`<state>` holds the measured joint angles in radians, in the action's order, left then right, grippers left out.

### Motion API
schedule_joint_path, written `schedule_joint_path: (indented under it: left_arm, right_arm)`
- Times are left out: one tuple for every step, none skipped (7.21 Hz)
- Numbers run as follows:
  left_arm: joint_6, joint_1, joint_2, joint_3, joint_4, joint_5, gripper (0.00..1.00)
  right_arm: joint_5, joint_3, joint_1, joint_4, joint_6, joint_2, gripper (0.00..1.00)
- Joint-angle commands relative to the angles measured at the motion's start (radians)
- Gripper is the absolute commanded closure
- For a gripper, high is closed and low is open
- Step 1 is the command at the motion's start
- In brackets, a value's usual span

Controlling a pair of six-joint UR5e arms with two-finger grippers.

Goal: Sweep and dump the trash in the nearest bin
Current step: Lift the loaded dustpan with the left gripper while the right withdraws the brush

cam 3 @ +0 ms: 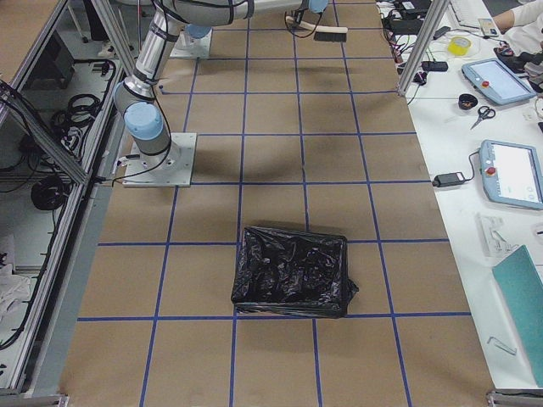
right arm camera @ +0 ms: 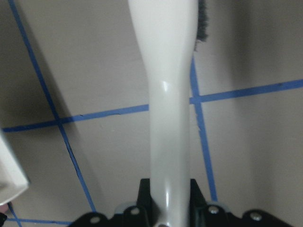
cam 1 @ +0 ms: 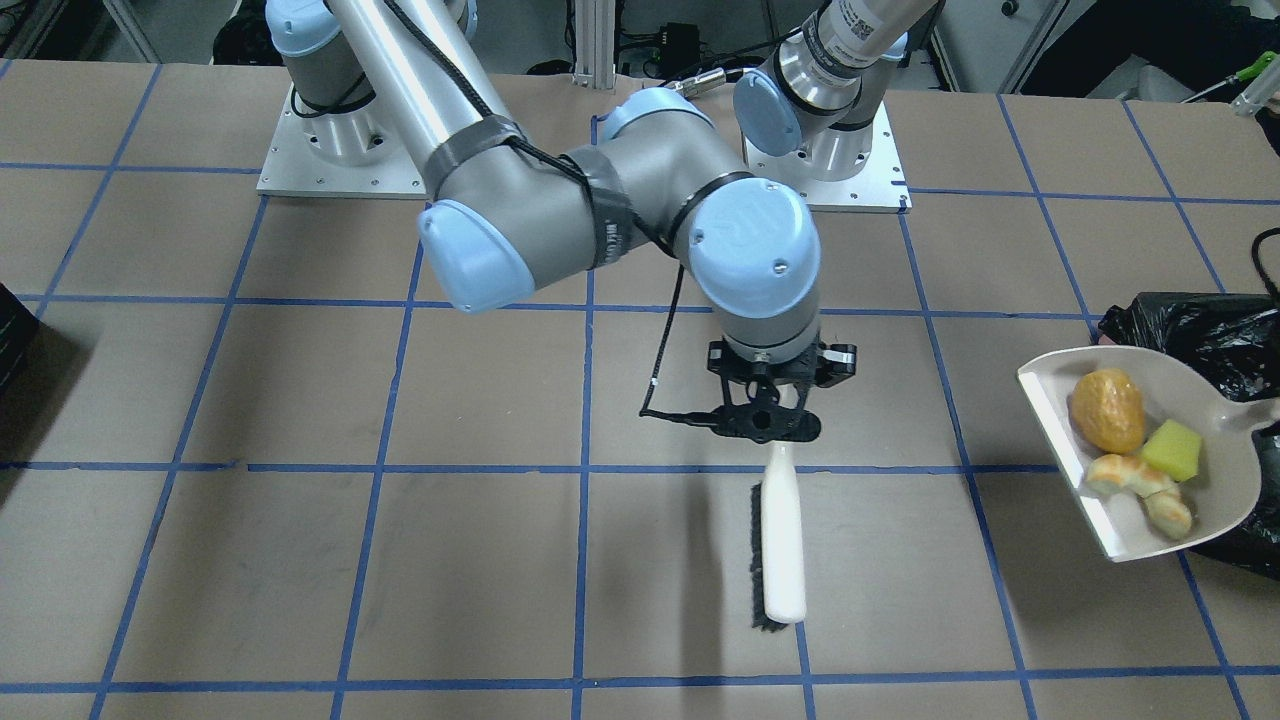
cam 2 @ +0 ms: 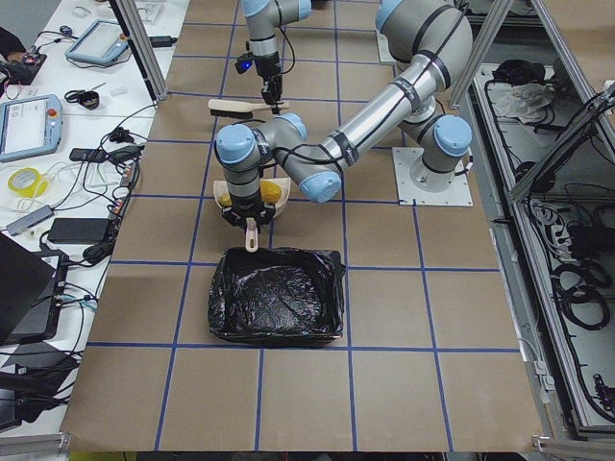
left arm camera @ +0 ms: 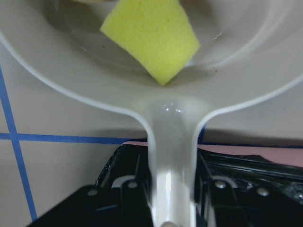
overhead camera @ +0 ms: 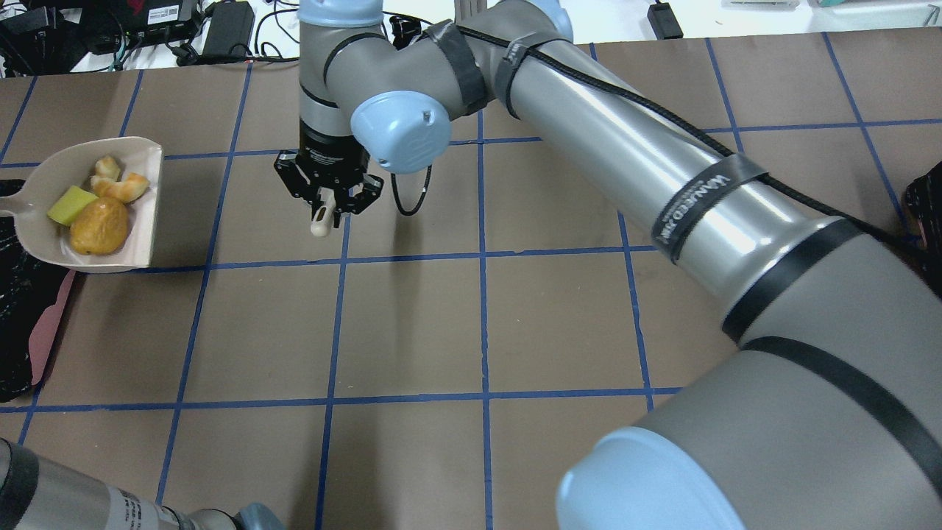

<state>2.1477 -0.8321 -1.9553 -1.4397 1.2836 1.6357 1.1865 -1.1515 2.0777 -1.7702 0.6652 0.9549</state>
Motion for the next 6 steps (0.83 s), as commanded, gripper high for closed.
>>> schedule_joint_path:
  left_arm:
    - [0.155,0.14,-0.017,0.129,0.074,-0.016,1.0]
    - [0.205,0.186,-0.046,0.2,0.068,-0.004,1.0]
    - [0.26,0.197,-0.074,0.284,0.065,0.048,1.0]
    - [0.273,0.199,-0.105,0.347,0.063,0.128,1.0]
    - [0.281,0.199,-0.12,0.363,0.016,0.23,1.0]
    - [0.366,0.199,-0.137,0.358,-0.133,0.315,1.0]
  right_arm:
    - [-0.044,-0.277,-0.077,-0.058,-0.13,0.166,1.0]
    - [-0.098,-0.389,-0.083,-0.151,-0.118,0.221,1.0]
    - [-0.119,-0.465,-0.084,-0.187,-0.116,0.275,1.0]
    - [-0.122,-0.512,-0.084,-0.19,-0.114,0.318,1.0]
    - [-0.12,-0.575,-0.084,-0.196,-0.119,0.353,1.0]
    - [-0.104,-0.656,-0.084,-0.246,-0.128,0.392,1.0]
